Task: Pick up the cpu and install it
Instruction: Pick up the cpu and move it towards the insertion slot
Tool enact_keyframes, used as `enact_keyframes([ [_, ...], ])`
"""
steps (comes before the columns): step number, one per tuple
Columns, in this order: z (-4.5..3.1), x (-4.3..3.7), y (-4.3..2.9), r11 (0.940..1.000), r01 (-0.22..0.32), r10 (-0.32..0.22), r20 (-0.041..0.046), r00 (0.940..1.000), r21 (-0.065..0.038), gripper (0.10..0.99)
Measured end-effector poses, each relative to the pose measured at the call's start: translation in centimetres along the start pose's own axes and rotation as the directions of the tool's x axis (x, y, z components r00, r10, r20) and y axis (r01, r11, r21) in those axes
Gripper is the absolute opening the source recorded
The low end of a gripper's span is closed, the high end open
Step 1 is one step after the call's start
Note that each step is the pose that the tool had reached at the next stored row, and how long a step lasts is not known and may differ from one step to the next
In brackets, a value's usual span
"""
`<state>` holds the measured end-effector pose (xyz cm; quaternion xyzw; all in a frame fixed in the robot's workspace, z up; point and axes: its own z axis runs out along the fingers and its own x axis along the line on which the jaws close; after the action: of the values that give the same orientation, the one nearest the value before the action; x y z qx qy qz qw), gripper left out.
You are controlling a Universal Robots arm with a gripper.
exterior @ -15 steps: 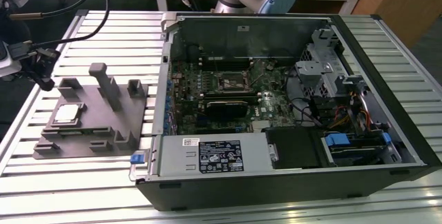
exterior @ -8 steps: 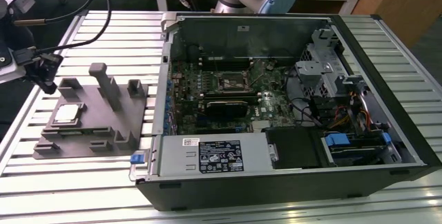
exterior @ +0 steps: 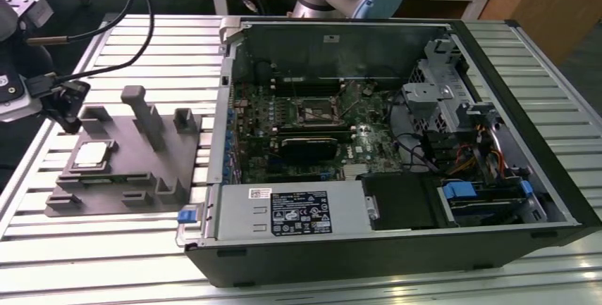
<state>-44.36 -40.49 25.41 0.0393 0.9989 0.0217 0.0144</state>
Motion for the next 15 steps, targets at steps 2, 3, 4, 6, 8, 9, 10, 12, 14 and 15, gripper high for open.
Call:
enact_keyframes([
  [2,0.29,0.02,-0.02,1.0000,0.000,0.000,0.0001,1.0000,0.000,0.106],
  [3,0.41,0.03,-0.02,1.0000,0.000,0.000,0.0001,1.0000,0.000,0.106],
  [4,0.53,0.04,-0.03,1.0000,0.000,0.000,0.0001,1.0000,0.000,0.106],
  [6,0.77,0.06,-0.04,1.0000,0.000,0.000,0.0002,1.0000,0.000,0.106],
  [8,1.01,0.08,-0.05,1.0000,0.000,0.000,0.0001,1.0000,0.000,0.106],
  [9,1.15,0.09,-0.05,1.0000,0.000,0.000,0.0001,1.0000,0.000,0.106],
  [10,1.28,0.10,-0.06,1.0000,0.000,0.000,0.0001,1.0000,0.000,0.106],
  [12,1.57,0.13,-0.08,1.0000,0.000,0.000,0.0001,1.0000,0.000,0.106],
  [14,1.87,0.16,-0.09,1.0000,0.000,0.000,0.0001,1.0000,0.000,0.106],
  [15,2.02,0.19,-0.10,1.0000,0.000,0.000,0.0001,1.0000,0.000,0.106],
])
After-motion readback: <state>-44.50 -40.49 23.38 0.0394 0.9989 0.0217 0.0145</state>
